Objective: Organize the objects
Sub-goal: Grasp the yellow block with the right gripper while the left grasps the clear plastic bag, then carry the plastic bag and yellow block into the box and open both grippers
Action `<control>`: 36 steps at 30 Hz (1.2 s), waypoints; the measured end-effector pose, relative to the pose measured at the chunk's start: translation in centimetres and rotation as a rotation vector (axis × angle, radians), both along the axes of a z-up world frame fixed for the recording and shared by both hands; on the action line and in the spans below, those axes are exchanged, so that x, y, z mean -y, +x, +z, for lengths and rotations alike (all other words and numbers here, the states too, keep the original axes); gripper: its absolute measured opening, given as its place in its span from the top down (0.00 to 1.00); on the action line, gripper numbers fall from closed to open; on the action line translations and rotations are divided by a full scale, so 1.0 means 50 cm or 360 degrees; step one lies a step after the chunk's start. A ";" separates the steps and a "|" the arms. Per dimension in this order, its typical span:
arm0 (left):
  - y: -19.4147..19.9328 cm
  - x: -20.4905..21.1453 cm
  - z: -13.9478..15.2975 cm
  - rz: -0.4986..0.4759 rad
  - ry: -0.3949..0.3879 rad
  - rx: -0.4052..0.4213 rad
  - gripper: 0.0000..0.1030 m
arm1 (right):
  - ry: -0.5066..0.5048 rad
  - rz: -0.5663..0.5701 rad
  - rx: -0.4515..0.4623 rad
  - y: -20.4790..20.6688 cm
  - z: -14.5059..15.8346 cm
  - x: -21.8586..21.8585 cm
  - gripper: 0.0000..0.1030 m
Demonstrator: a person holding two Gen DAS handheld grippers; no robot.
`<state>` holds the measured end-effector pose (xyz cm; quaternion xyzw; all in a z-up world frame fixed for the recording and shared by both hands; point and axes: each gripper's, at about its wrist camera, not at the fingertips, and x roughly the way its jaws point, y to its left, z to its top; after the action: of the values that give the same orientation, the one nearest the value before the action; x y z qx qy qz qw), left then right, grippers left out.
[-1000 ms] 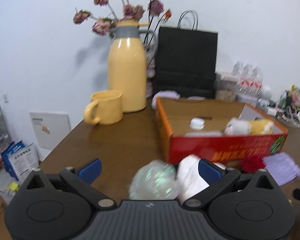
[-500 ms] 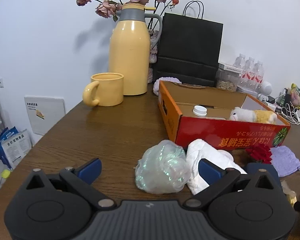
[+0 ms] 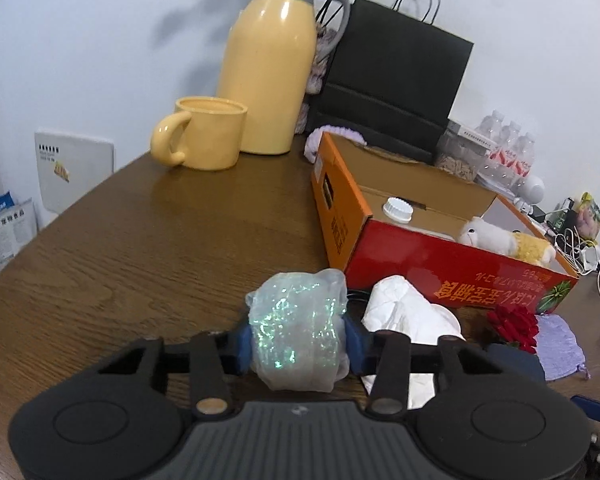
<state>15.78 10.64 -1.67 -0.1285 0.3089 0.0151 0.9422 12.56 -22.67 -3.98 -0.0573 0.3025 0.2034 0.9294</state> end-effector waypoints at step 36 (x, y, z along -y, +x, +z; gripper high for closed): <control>0.089 0.179 0.156 -0.0194 0.0165 0.0411 0.60 | 0.0127 -0.0122 0.0445 0.185 0.189 -0.048 0.70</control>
<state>20.22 1.68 6.13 -0.0615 0.1913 -0.0429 0.9787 21.81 -20.25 5.49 -0.0364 0.1638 0.1696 0.9711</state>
